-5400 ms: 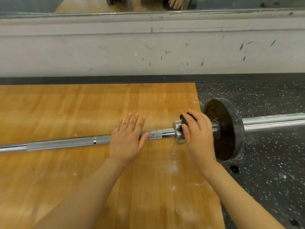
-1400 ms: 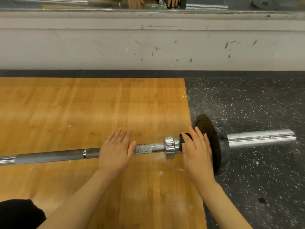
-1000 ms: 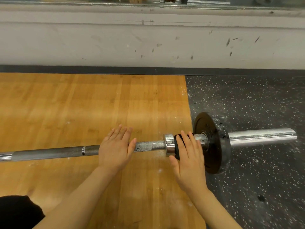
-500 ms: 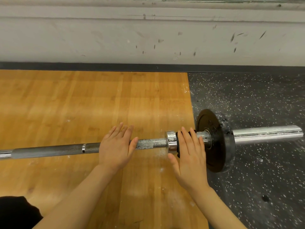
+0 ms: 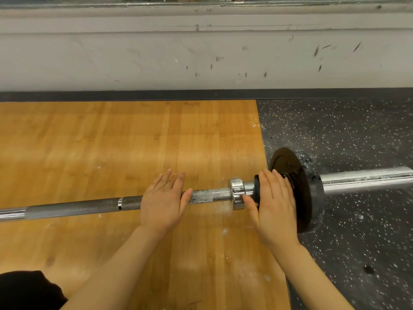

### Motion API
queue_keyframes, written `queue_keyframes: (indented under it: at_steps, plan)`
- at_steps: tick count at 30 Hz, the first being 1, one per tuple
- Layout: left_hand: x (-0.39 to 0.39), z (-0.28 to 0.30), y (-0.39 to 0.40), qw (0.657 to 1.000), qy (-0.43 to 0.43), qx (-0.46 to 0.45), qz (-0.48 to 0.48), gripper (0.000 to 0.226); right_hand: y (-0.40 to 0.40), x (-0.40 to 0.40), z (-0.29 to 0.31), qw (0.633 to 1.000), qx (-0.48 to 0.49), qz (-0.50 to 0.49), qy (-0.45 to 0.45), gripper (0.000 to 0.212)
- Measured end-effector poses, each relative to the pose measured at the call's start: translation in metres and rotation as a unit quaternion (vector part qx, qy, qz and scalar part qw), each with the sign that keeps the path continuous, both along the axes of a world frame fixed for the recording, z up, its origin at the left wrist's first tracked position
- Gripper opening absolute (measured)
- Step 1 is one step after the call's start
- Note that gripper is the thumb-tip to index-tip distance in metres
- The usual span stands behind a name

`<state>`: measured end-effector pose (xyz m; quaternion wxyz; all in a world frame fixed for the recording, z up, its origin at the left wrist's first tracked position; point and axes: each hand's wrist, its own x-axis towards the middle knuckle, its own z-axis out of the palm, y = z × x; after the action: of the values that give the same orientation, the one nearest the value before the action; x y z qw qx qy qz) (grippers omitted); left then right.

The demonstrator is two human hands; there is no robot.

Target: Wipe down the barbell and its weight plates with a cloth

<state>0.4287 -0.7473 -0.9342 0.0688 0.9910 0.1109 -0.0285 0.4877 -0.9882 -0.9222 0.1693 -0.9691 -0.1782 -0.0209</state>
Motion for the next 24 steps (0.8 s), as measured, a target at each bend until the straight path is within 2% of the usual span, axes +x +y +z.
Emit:
queue_keyframes:
  at_steps: [6, 13, 17, 21, 24]
  plan:
    - [0.002, 0.002, 0.002, 1.0, 0.002, -0.01, -0.001, 0.079, 0.013, 0.035, 0.01, 0.998, -0.036, 0.013, 0.052, 0.097]
    - [0.002, 0.004, 0.001, 1.0, 0.001, -0.017, 0.011, 0.078, -0.009, 0.009, 0.01, 0.996, -0.01, 0.036, 0.076, 0.093]
    - [0.001, 0.006, -0.001, 1.0, 0.001, -0.017, 0.01, 0.075, -0.002, 0.024, 0.012, 0.994, -0.017, 0.033, 0.101, 0.095]
    - [-0.001, 0.004, 0.0, 1.0, -0.001, -0.016, 0.001, 0.074, 0.012, 0.051, 0.017, 0.992, -0.041, 0.056, 0.101, 0.089]
    - [0.0, 0.004, 0.001, 1.0, -0.004, -0.019, 0.003, 0.073, 0.009, 0.049, 0.017, 0.992, -0.045, 0.077, 0.093, 0.076]
